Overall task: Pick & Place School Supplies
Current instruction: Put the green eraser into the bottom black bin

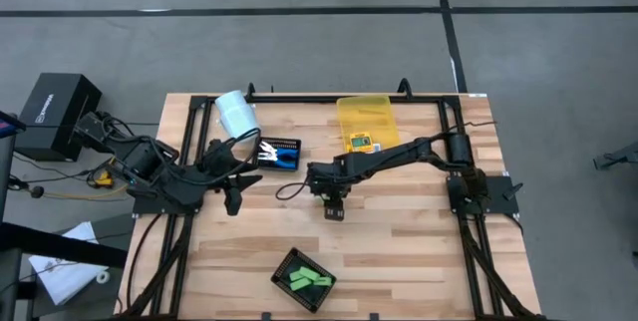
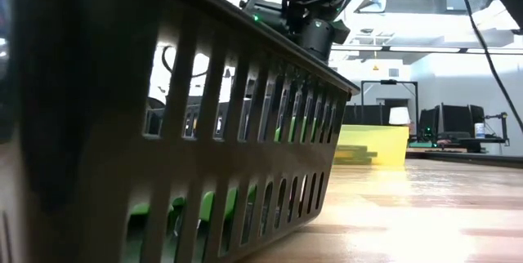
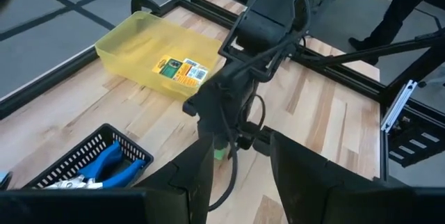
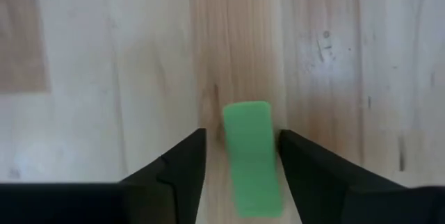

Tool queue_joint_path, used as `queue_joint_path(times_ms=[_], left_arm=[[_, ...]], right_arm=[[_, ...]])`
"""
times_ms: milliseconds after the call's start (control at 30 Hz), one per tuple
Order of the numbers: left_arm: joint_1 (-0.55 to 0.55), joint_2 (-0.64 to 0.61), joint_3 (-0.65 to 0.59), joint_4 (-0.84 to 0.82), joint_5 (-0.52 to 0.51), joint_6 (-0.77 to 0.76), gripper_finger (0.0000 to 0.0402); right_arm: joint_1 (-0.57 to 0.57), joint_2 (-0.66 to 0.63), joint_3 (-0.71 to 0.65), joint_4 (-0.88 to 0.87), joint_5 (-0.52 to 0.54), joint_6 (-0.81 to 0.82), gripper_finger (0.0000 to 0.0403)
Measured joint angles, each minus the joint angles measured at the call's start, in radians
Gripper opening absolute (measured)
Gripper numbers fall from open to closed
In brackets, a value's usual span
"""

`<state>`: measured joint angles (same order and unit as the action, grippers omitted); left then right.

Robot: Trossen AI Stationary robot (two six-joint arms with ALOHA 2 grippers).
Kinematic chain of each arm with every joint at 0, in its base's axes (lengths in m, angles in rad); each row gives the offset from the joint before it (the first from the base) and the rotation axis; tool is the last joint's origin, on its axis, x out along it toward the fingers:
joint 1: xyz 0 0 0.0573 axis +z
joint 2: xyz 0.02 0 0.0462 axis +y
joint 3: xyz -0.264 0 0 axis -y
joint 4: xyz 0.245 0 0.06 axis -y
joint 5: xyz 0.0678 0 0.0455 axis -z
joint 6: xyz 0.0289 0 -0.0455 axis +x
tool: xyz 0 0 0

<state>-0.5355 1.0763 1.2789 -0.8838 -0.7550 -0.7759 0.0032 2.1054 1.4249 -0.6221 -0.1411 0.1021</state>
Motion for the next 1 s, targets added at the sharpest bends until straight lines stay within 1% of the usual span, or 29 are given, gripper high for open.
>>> queue_joint_path(times_ms=[133, 233, 300, 367, 433, 467, 633, 900, 1000], left_arm=[[0.0, -0.001, -0.02, 0.003, -0.001, -0.001, 0.0135], [0.0, -0.004, -0.071, 0.003, 0.0, -0.048, 0.0135], [0.0, -0.006, -0.11, 0.002, 0.017, -0.096, 0.0135], [0.0, -0.006, -0.144, 0.003, 0.029, -0.142, 0.0135], [0.0, -0.007, -0.164, 0.006, 0.03, -0.179, 0.0135], [0.0, -0.007, -0.166, 0.007, 0.03, -0.193, 0.0135], [0.0, -0.037, -0.165, 0.033, 0.017, -0.193, 0.0135], [0.0, -0.143, -0.164, 0.065, -0.067, -0.169, 0.0135], [0.0, -0.174, -0.164, 0.095, -0.094, -0.114, 0.013]], right_arm=[[0.0, 0.028, 0.0, 0.004, 0.001, -0.005, 0.0165], [0.0, 0.03, -0.001, 0.002, 0.007, -0.001, 0.0156], [0.0, 0.031, -0.001, 0.002, 0.008, 0.0, 0.0138], [-0.004, 0.031, -0.001, -0.001, 0.008, 0.0, 0.0101], [-0.011, 0.031, -0.001, -0.006, -0.002, 0.0, 0.0043], [-0.014, 0.03, -0.001, -0.007, -0.013, -0.005, 0.0028], [-0.03, 0.029, -0.003, -0.006, -0.059, -0.01, 0.0027], [-0.049, -0.012, -0.01, 0.011, -0.078, -0.027, 0.0026], [-0.06, -0.033, -0.011, 0.003, -0.08, -0.027, 0.0007]])
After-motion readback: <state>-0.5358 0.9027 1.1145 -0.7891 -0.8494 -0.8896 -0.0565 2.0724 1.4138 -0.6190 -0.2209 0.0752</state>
